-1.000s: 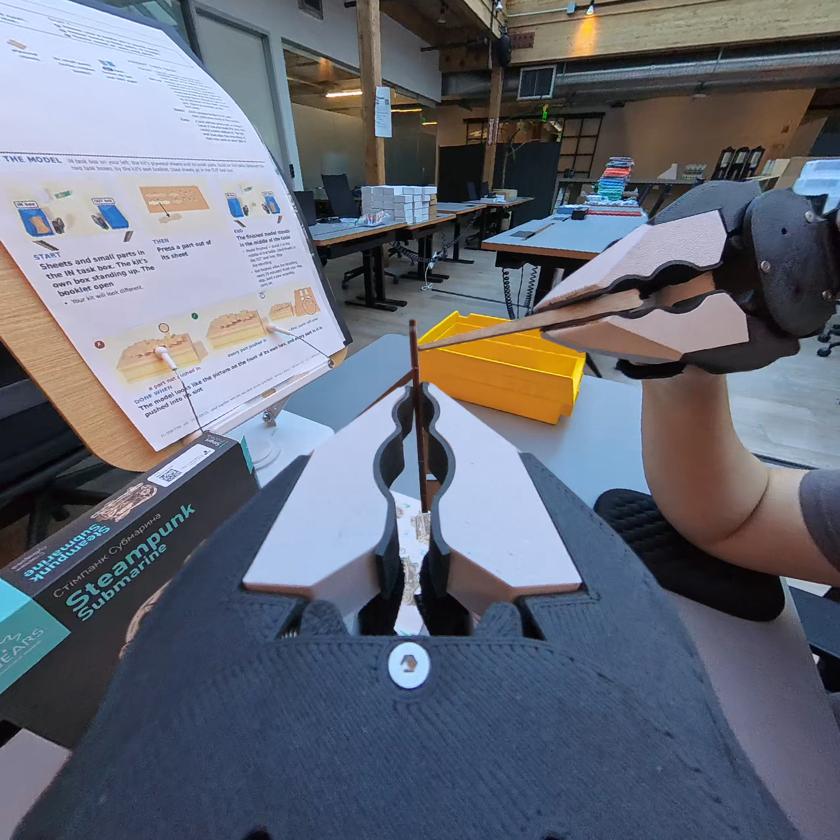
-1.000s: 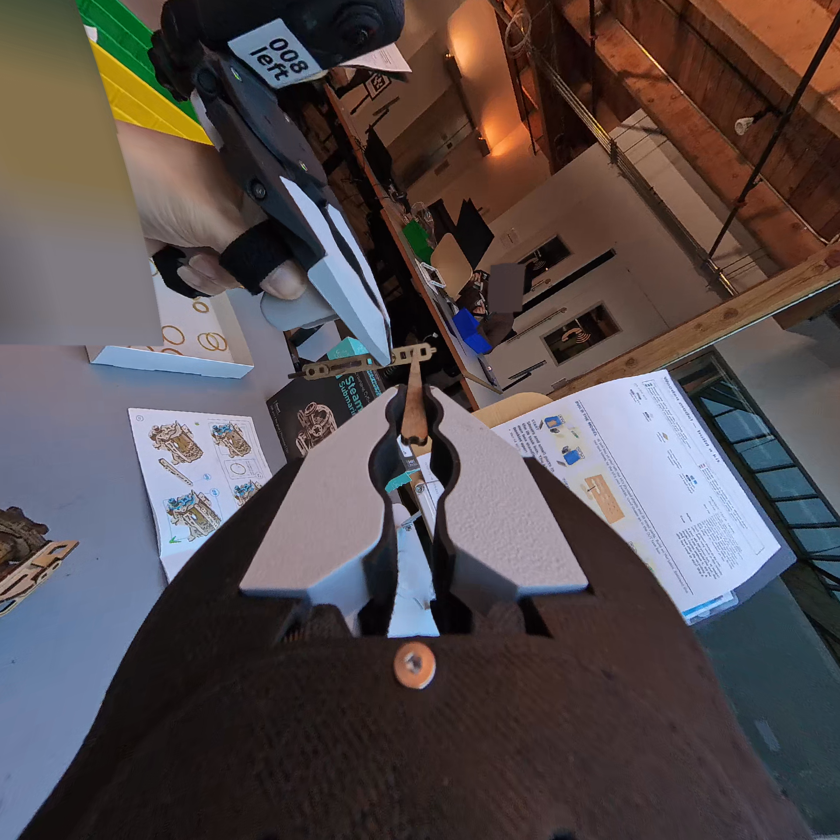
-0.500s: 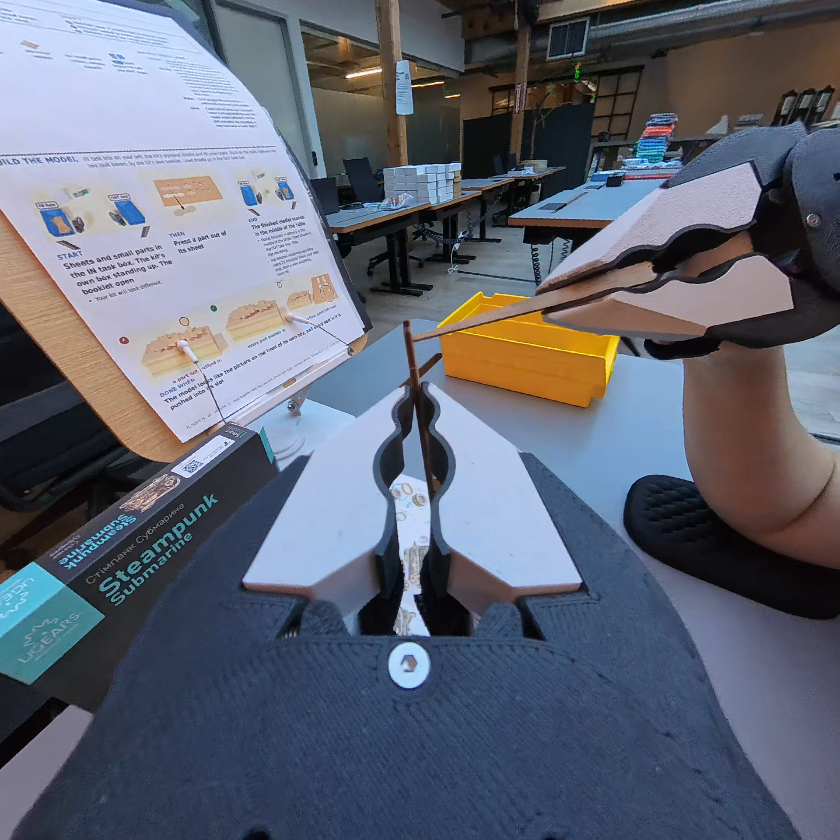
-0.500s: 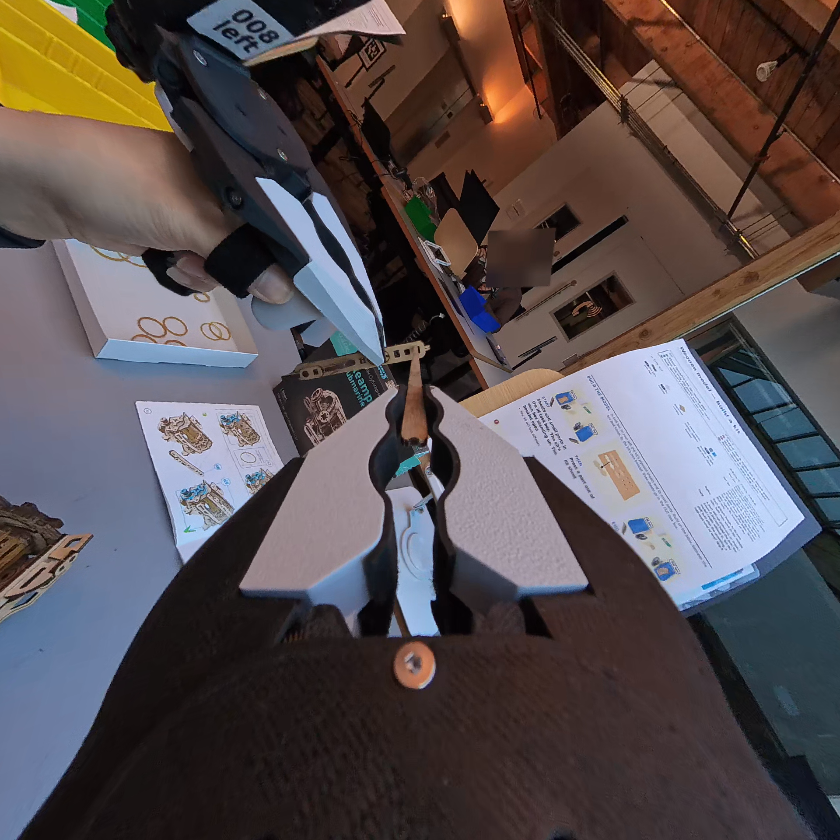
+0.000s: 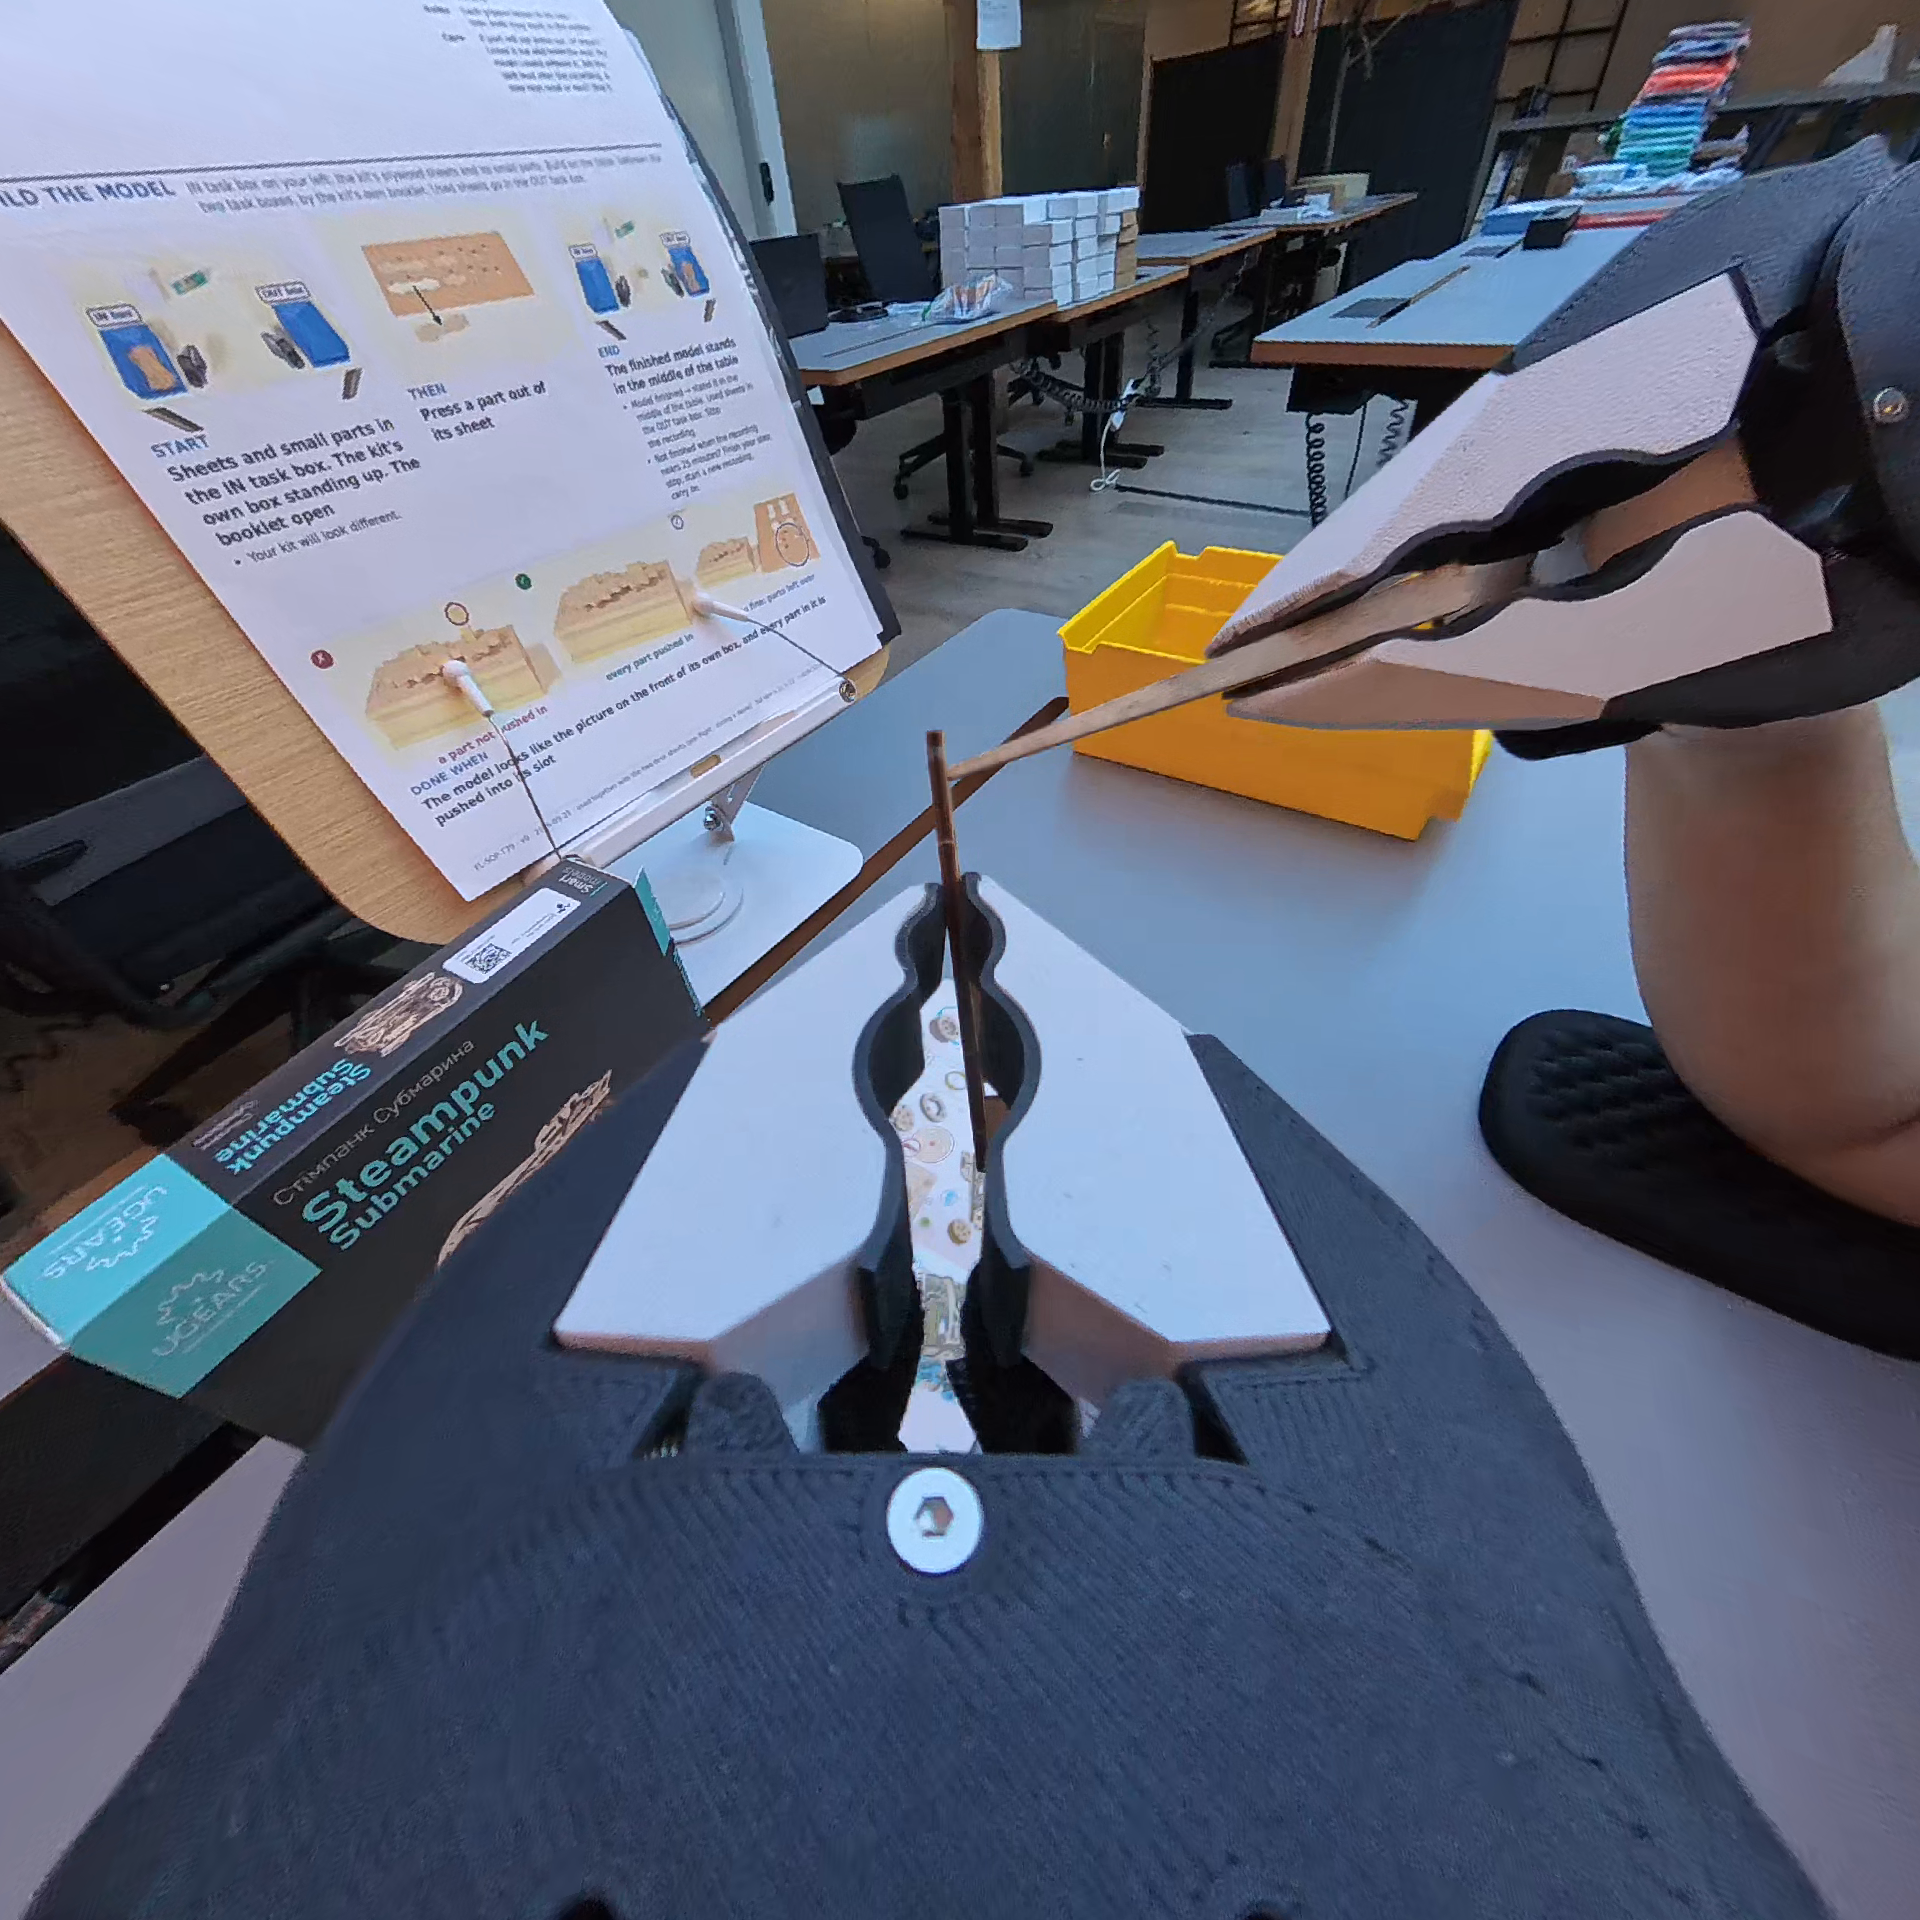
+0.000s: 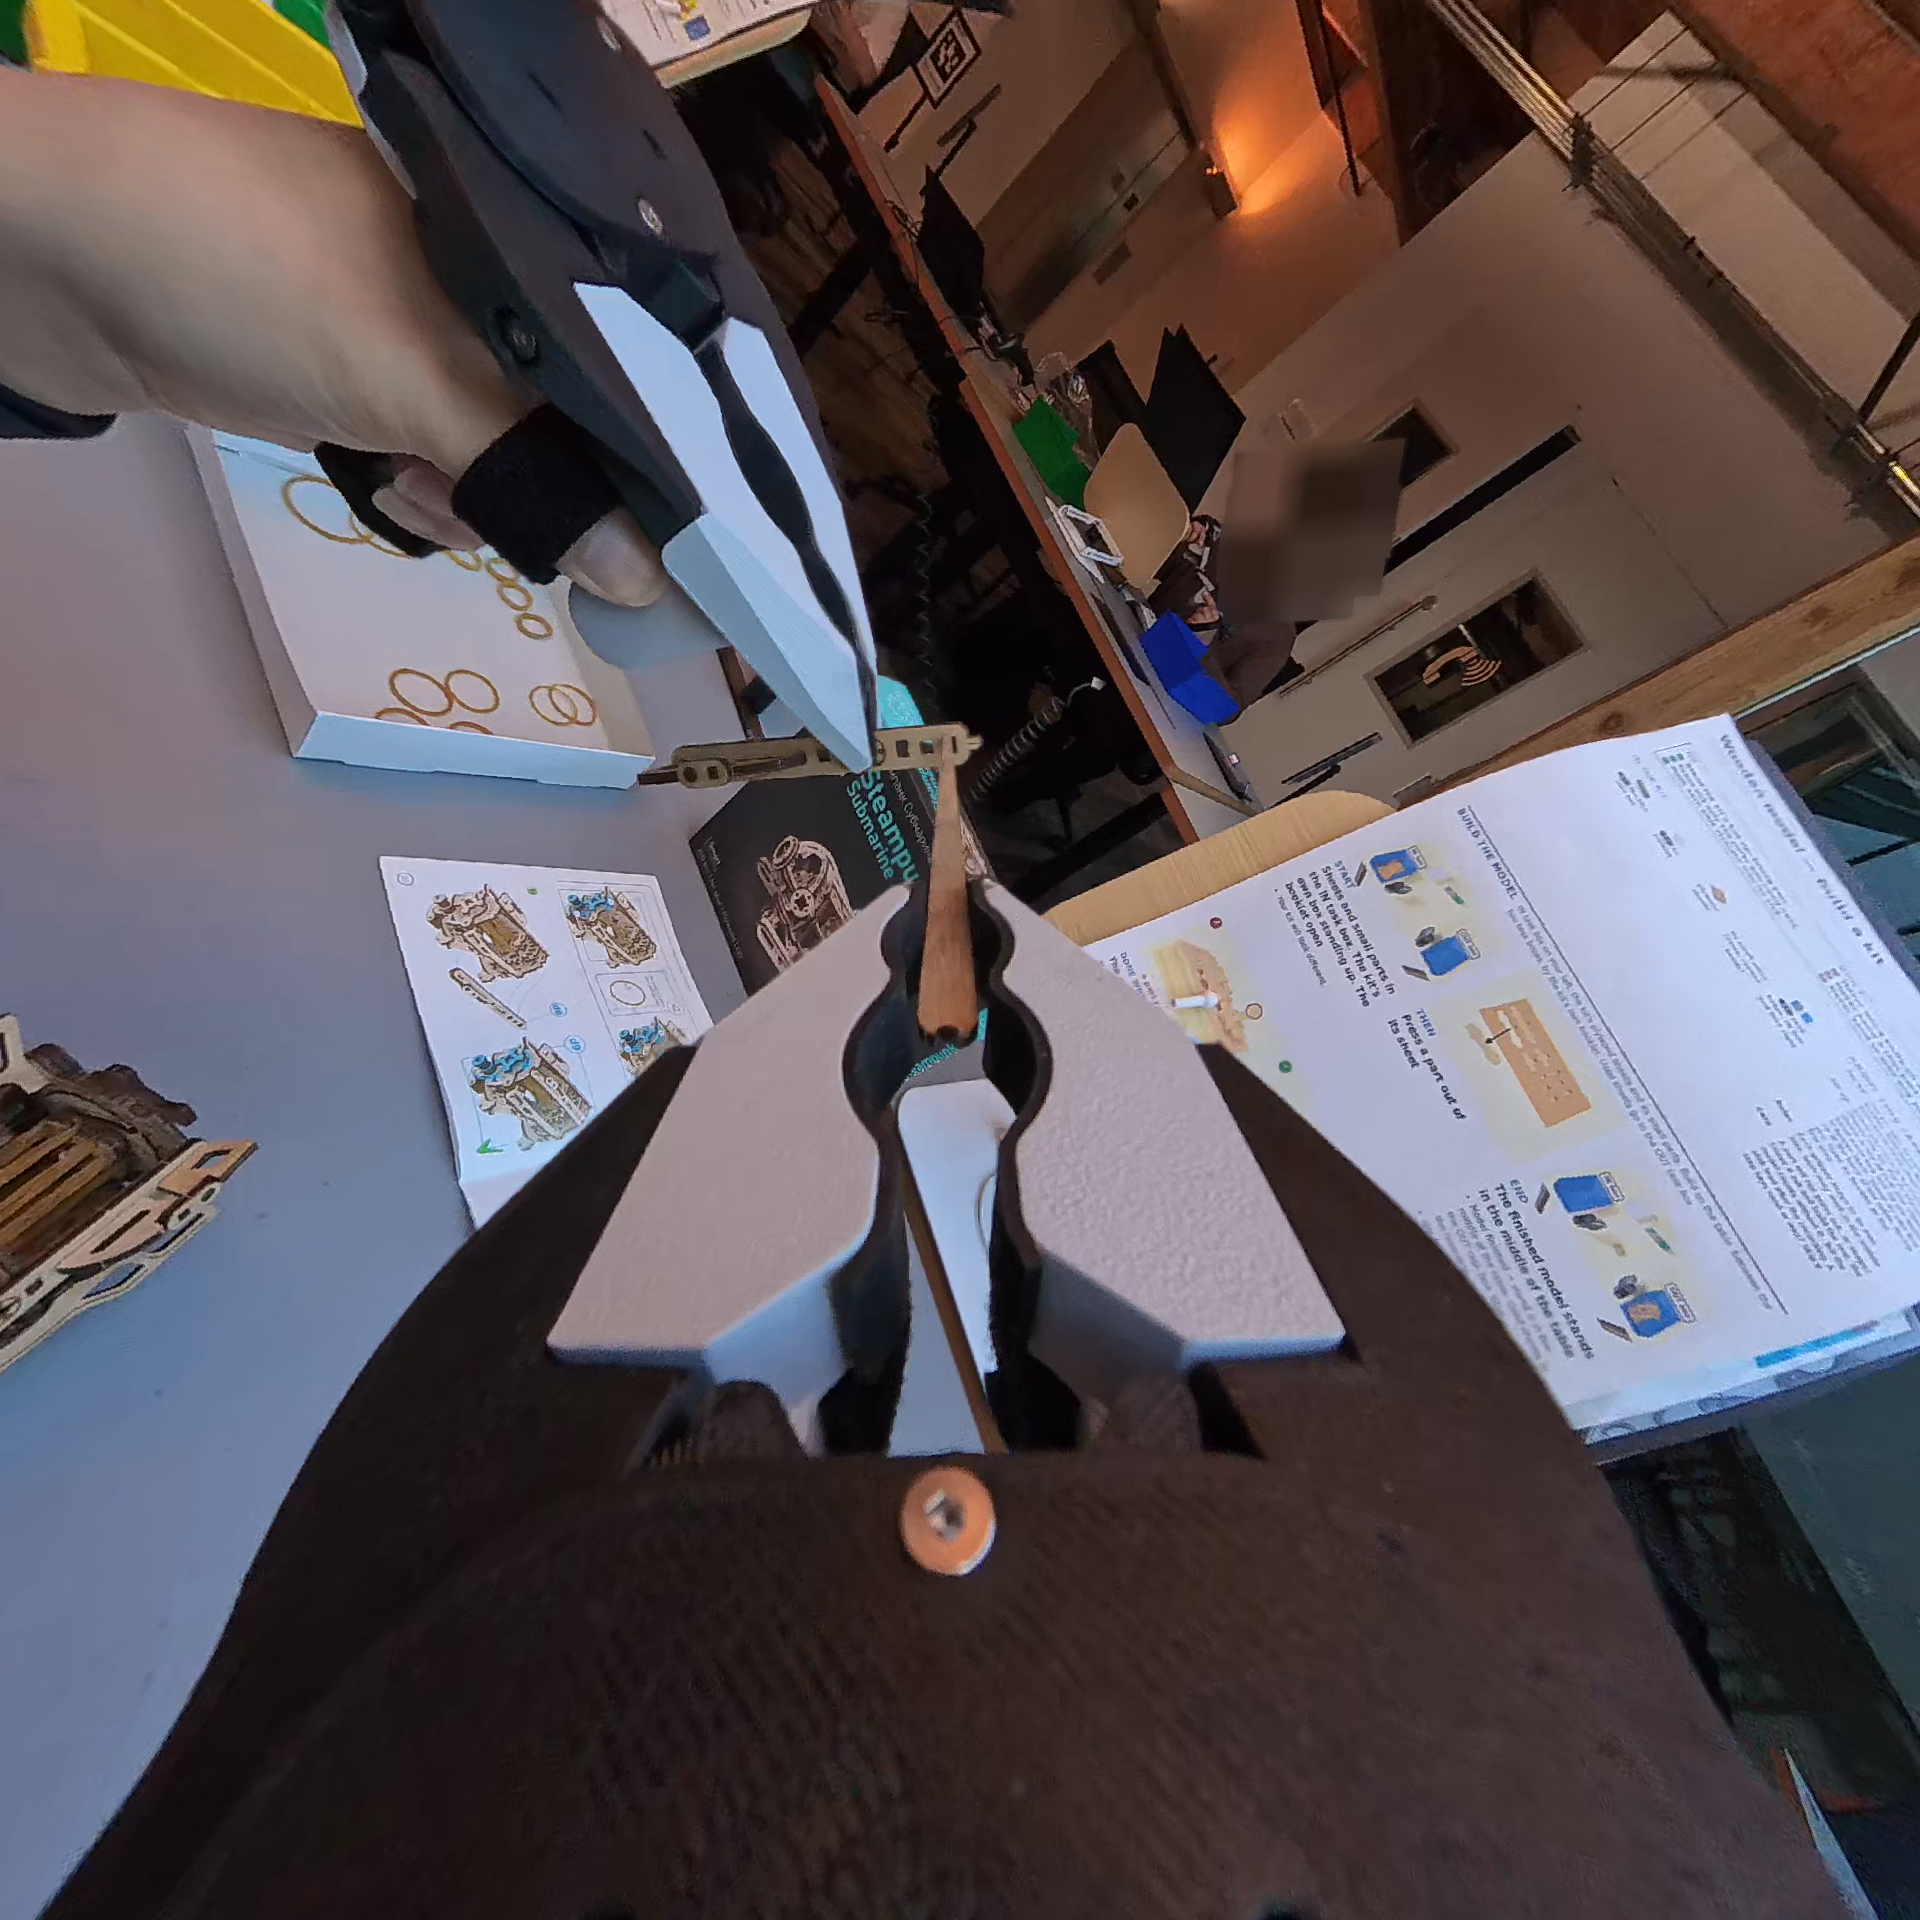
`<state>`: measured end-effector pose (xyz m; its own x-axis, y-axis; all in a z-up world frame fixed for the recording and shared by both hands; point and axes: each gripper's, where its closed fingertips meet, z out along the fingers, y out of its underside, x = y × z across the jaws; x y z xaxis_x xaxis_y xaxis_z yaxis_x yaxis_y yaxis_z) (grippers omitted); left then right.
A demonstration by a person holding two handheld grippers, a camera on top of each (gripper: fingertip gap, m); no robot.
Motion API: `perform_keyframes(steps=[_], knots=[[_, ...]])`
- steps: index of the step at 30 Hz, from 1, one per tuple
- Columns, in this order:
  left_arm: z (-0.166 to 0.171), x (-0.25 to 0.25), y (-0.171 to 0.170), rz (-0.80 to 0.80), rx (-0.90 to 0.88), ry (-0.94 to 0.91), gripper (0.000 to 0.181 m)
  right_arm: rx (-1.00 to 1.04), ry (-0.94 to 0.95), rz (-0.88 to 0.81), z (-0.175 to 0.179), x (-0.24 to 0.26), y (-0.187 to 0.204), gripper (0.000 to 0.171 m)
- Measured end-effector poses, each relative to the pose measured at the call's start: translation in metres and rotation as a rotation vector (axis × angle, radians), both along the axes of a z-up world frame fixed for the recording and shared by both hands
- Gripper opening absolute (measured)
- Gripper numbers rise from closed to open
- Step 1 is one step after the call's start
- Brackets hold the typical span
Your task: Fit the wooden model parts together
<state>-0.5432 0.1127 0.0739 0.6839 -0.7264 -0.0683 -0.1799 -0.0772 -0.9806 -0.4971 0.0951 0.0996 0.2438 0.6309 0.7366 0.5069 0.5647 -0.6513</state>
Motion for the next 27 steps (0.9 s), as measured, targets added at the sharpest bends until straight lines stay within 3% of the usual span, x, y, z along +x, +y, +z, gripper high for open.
perform_keyframes(steps=[11,17,27], knots=[[-0.010,-0.007,0.008,0.060,0.027,0.111,0.000,-0.196,0.047,0.027,-0.012,-0.003,0.010,0.005],[-0.019,-0.009,0.015,0.099,0.011,0.141,0.000,-0.159,-0.011,0.038,-0.026,-0.014,0.009,0.006],[-0.020,-0.006,0.014,0.042,-0.034,0.061,0.000,-0.141,0.022,0.031,-0.018,-0.008,0.013,0.005]])
